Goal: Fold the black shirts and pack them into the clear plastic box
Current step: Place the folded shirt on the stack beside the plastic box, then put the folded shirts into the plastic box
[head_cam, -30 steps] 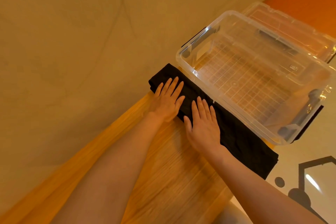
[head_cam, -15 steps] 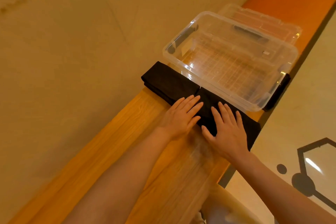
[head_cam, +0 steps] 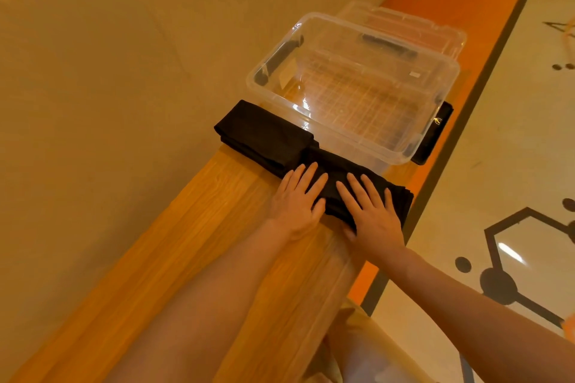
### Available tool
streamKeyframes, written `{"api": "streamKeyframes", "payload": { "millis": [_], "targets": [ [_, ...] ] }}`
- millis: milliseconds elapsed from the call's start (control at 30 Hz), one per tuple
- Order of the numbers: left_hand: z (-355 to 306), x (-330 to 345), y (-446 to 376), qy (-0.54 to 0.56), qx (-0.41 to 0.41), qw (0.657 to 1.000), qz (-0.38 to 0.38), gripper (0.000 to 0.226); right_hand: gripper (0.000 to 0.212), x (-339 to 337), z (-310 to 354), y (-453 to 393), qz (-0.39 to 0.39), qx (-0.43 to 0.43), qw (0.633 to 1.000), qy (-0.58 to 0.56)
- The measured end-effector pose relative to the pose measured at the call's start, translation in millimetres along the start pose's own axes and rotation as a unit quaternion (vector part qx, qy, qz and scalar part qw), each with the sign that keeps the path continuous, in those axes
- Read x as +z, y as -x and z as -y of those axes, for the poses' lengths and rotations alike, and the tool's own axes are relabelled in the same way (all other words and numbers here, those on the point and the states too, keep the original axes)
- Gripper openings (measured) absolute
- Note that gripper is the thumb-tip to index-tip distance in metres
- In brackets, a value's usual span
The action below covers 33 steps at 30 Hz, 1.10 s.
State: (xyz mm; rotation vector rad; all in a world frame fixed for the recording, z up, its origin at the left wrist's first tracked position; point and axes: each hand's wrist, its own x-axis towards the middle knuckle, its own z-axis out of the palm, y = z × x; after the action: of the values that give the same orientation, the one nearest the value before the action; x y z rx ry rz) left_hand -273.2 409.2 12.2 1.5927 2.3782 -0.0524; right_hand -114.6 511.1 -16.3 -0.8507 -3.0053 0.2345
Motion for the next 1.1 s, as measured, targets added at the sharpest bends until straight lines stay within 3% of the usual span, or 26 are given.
{"api": "streamKeyframes", "payload": {
  "millis": [67,267,400,467,633,833,1000,1100],
  "targets": [
    [-6,6,13,-0.001,-0.016,1.000,-0.006,0.070,0.090,2,3,5,-0.007,-0.007,1.000,-0.004],
    [-15,16,45,0.001,-0.054,0.999,-0.004,0.058,0.086,4,8,25,-0.006,-0.049,0.999,-0.012],
    [-26,20,76,0.005,-0.086,0.996,0.003,0.072,0.083,5,16,41,0.002,-0.089,0.996,-0.007],
    [-28,29,93,-0.002,-0.117,0.993,-0.026,0.065,0.083,6,23,49,0.008,-0.113,0.994,-0.001],
    [-31,50,143,0.008,-0.174,0.984,-0.035,0.059,0.070,9,42,66,0.033,-0.198,0.979,0.009],
    [-40,68,199,0.026,-0.263,0.963,-0.046,0.063,0.069,11,64,71,0.051,-0.314,0.946,0.057],
    [-41,69,218,0.033,-0.276,0.960,-0.035,0.067,0.071,0,59,69,0.068,-0.363,0.926,0.074],
    [-39,62,221,0.015,-0.242,0.968,-0.062,0.069,0.067,-11,45,75,0.056,-0.346,0.935,0.056]
  ]
}}
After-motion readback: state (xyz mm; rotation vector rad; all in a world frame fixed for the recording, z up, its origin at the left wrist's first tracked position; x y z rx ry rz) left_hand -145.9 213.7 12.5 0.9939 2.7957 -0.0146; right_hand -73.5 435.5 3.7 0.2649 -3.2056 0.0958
